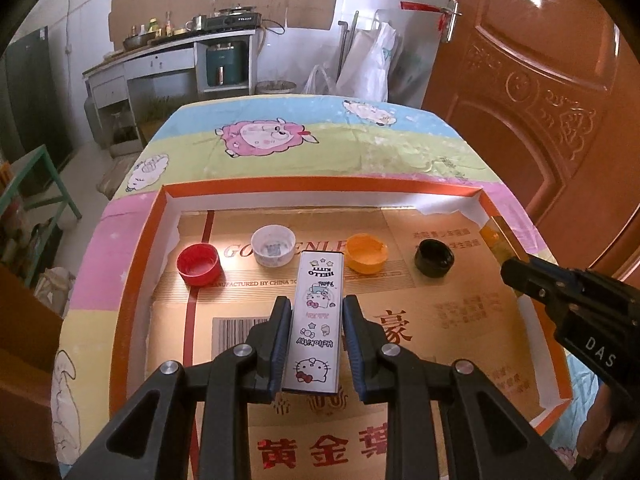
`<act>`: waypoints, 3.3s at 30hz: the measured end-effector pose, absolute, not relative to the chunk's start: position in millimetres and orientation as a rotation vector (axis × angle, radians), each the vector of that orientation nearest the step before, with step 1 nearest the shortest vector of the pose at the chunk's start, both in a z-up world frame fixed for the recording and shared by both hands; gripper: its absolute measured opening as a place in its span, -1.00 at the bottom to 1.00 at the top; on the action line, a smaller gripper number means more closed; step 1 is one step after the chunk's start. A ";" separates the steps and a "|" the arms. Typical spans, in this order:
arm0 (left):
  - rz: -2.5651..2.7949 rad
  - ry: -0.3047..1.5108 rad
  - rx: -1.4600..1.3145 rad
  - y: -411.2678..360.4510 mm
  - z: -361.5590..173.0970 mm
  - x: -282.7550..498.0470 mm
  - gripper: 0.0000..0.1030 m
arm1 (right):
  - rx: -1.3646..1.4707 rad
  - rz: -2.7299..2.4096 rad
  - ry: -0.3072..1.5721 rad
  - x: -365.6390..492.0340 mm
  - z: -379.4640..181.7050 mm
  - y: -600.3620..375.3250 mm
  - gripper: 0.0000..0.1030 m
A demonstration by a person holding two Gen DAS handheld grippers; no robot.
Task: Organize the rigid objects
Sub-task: 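Carry the gold box and Hello Kitty box into the cardboard tray with both tools, then set the gold box upright and open the right tool while the left tool releases the Hello Kitty box, then withdraw both tools from the tray toward the remaining objects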
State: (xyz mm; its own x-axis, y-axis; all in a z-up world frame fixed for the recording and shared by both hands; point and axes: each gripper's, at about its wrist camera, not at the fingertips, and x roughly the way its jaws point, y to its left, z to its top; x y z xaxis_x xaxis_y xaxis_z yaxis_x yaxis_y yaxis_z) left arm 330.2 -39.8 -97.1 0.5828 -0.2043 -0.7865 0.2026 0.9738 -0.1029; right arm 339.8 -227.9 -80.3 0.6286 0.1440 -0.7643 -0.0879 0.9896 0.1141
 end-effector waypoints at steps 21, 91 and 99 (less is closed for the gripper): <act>-0.230 0.936 0.009 -41.3 -106.8 338.4 -0.47 | 0.057 0.128 0.923 356.7 -96.5 -223.1 -0.65; -0.253 0.775 -0.022 -9.1 -24.2 211.3 -0.32 | 0.033 0.101 0.850 221.4 -34.4 -204.5 -0.09; -0.253 0.772 -0.023 -7.2 -24.5 202.6 -0.32 | 0.020 0.106 0.854 198.9 -34.3 -199.5 -0.09</act>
State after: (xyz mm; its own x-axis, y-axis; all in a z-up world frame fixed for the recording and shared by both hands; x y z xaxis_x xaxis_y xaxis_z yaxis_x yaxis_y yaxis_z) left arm 202.6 -7.2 -24.5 0.6878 -0.2344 -0.6870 0.2174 0.9695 -0.1131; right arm 198.9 -199.5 -34.3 0.6522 0.1017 -0.7512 -0.0853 0.9945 0.0606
